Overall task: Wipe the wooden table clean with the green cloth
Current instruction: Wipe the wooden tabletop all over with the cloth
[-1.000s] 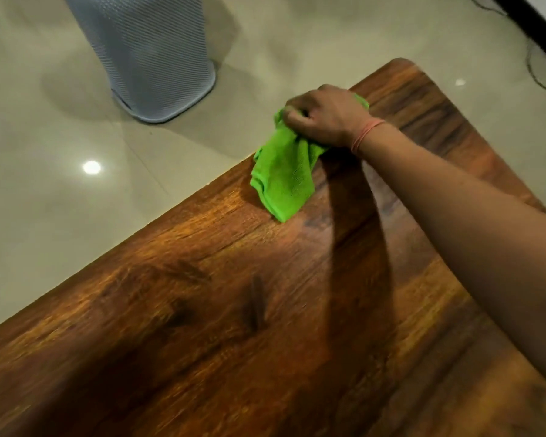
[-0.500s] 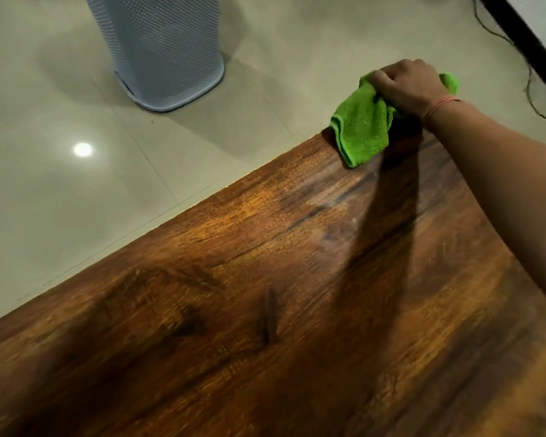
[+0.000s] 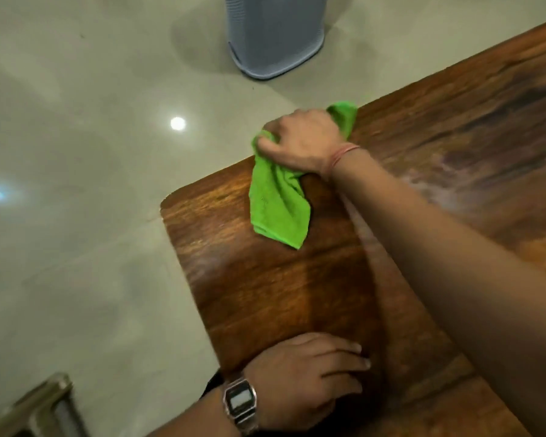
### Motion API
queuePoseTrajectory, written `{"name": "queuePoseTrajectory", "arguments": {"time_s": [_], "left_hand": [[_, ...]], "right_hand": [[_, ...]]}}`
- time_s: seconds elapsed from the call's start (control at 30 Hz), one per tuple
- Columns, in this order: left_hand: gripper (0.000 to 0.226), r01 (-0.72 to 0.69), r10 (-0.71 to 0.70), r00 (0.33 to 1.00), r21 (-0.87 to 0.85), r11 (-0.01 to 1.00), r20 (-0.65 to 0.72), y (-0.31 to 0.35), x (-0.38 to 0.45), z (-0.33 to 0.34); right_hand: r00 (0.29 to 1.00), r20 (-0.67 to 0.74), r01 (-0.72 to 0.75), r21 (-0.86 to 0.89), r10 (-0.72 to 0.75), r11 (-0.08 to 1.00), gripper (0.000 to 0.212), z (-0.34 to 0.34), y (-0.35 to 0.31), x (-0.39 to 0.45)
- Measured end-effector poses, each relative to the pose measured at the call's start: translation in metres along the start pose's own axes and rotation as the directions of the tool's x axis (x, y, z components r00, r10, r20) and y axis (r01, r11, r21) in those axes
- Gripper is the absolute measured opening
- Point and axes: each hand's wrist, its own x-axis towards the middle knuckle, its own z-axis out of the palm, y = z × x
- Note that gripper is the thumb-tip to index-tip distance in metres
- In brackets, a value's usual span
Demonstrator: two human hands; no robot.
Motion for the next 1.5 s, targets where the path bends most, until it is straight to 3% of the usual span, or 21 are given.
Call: {"name": "queuePoseTrajectory", "arguments": {"time_s": [0.1,0.17,0.23,0.33,0.43,0.47,0.53,0.63,0.7,0.77,0.83,0.9,0.97,1.03,1.13,1.27,1.33,1.5], "left_hand": [[0.029,0.023,-0.022,1.0,-0.02,1.0,0.018,0.02,-0.023,0.008],[0.027,-0.018,0.016,0.999,0.055,0.998,0.041,0.032,-0.043,0.014],[0.029,0.01,-0.01,1.0,0.004,1.0,0.019,0.043,-0.069,0.023],[0.026,0.098,-0.096,0.988,0.003,0.995,-0.124,0.06,-0.11,0.034],[0.023,0.22,-0.248,0.919,-0.124,0.968,-0.306,0.075,-0.151,0.039],[0.022,0.257,-0.29,0.874,-0.136,0.957,-0.389,0.078,-0.162,0.041],[0.023,0.348,-0.401,0.724,-0.204,0.915,-0.562,0.079,-0.18,0.042],[0.023,0.401,-0.591,0.393,-0.448,0.799,-0.704,0.075,-0.192,0.042],[0.022,0.359,-0.733,0.167,-0.652,0.668,-0.66,0.068,-0.188,0.04],[0.024,0.284,-0.861,0.043,-0.82,0.497,-0.507,0.059,-0.175,0.038],[0.027,0.167,-0.954,0.062,-0.94,0.298,-0.292,0.052,-0.157,0.043],[0.032,0.046,-0.984,0.153,-0.994,0.097,-0.089,0.054,-0.136,0.051],[0.028,0.006,-0.979,0.205,-1.0,-0.024,0.024,0.062,-0.118,0.062],[0.025,0.005,-0.981,0.181,-0.998,-0.067,0.067,0.072,-0.107,0.075],[0.034,0.05,-0.987,0.153,-0.998,-0.047,0.054,0.091,-0.104,0.098],[0.026,0.165,-0.955,0.251,-0.979,-0.12,0.16,0.113,-0.113,0.126],[0.033,0.26,-0.927,0.302,-0.955,-0.143,0.222,0.123,-0.115,0.141],[0.045,0.45,-0.903,0.264,-0.871,-0.196,0.339,0.16,-0.112,0.186]], "right_hand": [[0.996,0.029,0.078,0.051,-0.08,0.996,0.041,0.013,-0.087,0.006],[0.988,0.074,0.128,0.079,-0.133,0.989,0.036,0.021,-0.13,0.006],[0.967,0.114,0.221,0.074,-0.228,0.972,0.034,0.028,-0.17,0.003],[0.886,0.243,0.439,-0.171,-0.394,0.882,0.043,0.045,-0.218,-0.019],[0.808,0.449,0.574,-0.458,-0.381,0.678,0.042,0.058,-0.238,-0.058],[0.8,0.479,0.584,-0.483,-0.361,0.652,0.041,0.059,-0.24,-0.071],[0.785,0.514,0.603,-0.502,-0.347,0.62,0.039,0.058,-0.242,-0.096],[0.774,0.533,0.614,-0.499,-0.342,0.612,0.037,0.055,-0.244,-0.134],[0.791,0.514,0.583,-0.471,-0.331,0.662,0.037,0.053,-0.244,-0.16],[0.818,0.478,0.534,-0.425,-0.32,0.731,0.037,0.051,-0.243,-0.186],[0.844,0.446,0.486,-0.4,-0.298,0.777,0.039,0.049,-0.243,-0.217],[0.862,0.439,0.442,-0.411,-0.252,0.797,0.042,0.049,-0.246,-0.25],[0.871,0.463,0.398,-0.465,-0.166,0.791,0.044,0.053,-0.253,-0.281],[0.861,0.505,0.375,-0.548,-0.061,0.748,0.047,0.058,-0.264,-0.308],[0.836,0.547,0.347,-0.585,0.04,0.733,0.051,0.066,-0.276,-0.346],[0.85,0.526,0.329,-0.578,0.033,0.747,0.06,0.069,-0.286,-0.404],[0.86,0.507,0.292,-0.575,0.052,0.764,0.062,0.076,-0.293,-0.435],[0.855,0.492,0.122,-0.497,0.163,0.859,0.065,0.086,-0.31,-0.513]]}}
